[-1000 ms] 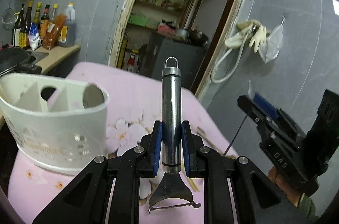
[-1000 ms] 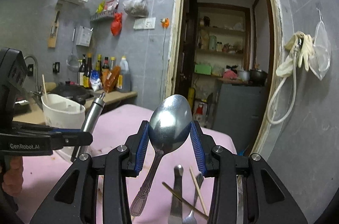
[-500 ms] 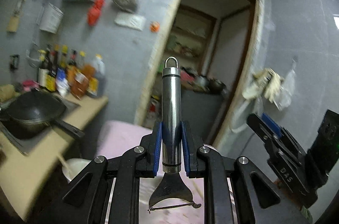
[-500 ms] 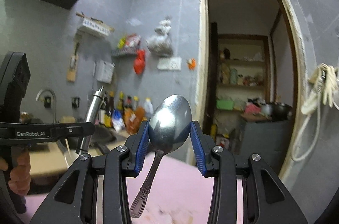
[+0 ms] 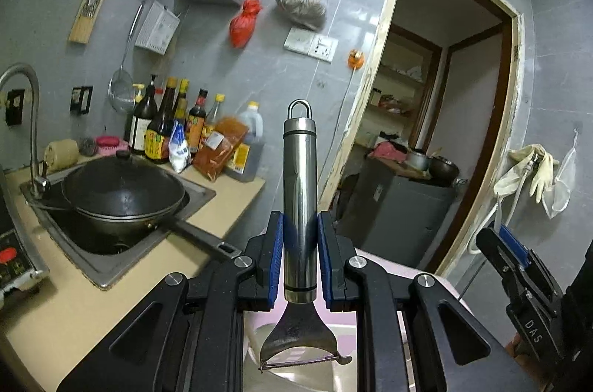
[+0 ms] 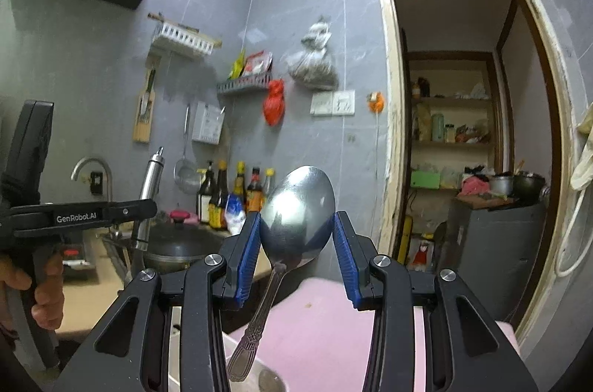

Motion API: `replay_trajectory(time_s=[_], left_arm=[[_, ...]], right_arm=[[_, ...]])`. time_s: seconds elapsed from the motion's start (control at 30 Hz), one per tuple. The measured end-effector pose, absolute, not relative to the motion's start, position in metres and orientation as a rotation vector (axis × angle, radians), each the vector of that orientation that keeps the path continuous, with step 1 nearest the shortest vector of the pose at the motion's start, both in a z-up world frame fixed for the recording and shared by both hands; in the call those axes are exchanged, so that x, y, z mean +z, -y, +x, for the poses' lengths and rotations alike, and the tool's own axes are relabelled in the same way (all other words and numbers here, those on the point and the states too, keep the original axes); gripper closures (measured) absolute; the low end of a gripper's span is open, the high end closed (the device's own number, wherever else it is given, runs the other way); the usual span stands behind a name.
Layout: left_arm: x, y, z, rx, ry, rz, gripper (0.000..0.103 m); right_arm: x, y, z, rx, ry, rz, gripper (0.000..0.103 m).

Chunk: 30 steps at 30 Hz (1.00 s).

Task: Organize utensils
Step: 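Carry the peeler and spoon up over the white caddy with both tools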

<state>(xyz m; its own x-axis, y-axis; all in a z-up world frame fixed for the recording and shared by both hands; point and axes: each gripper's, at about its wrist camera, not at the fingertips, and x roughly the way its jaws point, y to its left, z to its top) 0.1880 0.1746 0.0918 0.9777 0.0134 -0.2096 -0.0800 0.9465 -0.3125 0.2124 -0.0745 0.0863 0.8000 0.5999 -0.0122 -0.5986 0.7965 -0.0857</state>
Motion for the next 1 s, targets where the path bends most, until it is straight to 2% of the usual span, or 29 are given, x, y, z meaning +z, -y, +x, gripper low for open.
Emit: replay_trajectory(time_s=[0.3,1.0], left_arm=[[0.079,-0.168,0.195,0.028,-0.176,-0.297,0.088],[0.087,-0.16,0.2,-0.121,-0.104,-0.275,0.088]], right_arm=[[0.064,0.061,0.213,0.631,-0.021,-0.146,0.066],[0.057,0.065,0.22,0.647,-0.031,-0.12,0.066]])
